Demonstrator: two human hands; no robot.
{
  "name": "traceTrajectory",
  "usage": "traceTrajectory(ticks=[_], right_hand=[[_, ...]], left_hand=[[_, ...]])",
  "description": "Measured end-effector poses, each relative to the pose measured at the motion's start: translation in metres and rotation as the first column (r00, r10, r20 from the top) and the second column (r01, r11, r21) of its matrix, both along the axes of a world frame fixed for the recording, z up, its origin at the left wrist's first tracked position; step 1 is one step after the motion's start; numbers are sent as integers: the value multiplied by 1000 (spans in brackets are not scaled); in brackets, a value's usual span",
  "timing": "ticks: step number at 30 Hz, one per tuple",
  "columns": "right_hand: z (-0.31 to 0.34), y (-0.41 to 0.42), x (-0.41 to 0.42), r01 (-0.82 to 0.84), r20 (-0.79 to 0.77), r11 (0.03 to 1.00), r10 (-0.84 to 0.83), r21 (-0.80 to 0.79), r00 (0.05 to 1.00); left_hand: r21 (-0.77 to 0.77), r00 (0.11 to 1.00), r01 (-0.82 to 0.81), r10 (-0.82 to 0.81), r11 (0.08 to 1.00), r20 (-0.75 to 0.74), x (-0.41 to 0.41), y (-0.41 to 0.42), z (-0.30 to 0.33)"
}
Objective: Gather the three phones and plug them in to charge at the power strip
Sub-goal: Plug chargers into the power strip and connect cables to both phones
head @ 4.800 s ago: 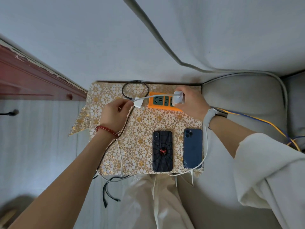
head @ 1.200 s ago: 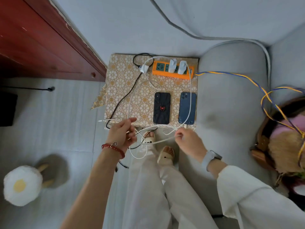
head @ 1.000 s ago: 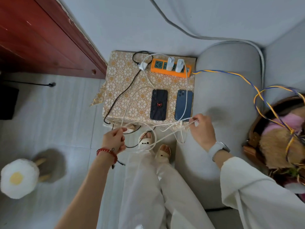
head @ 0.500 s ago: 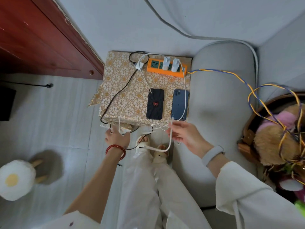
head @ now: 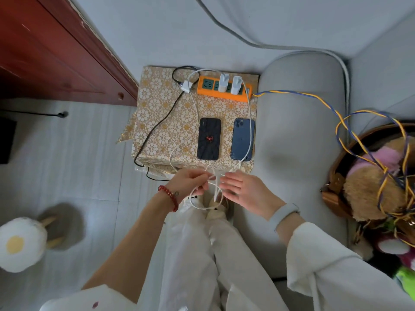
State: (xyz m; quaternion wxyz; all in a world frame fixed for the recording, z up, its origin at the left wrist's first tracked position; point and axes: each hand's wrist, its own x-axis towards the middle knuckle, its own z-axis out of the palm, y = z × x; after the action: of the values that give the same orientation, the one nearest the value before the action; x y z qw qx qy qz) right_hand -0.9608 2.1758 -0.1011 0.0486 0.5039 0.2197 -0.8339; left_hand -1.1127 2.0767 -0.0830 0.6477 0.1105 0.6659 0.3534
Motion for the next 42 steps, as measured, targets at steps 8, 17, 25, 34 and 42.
traceTrajectory(ticks=[8,17,25,34,42], right_hand=[[-17,39,-28,589,78,787,-585,-183,807],[-10,30,-17,-78,132,972,49,223,990],[3,-27,-19,-808,160,318,881,496,445],[-24,0,-22,-34,-30,993,31,-115,999],[-29,37,-61,395,97,919,-393,0,914]], left_hand=[[-122,888,395,-413,910,-203,-11,-49,-11],[-321,886,291,-381,901,-265,-19,-60,-32],[-276,867,-381,445,883,224,-11,9,-19],[-80,996,63,-57,995,75,-13,-18,-10],[-186,833,528,-548,829,-81,-23,-39,-28]])
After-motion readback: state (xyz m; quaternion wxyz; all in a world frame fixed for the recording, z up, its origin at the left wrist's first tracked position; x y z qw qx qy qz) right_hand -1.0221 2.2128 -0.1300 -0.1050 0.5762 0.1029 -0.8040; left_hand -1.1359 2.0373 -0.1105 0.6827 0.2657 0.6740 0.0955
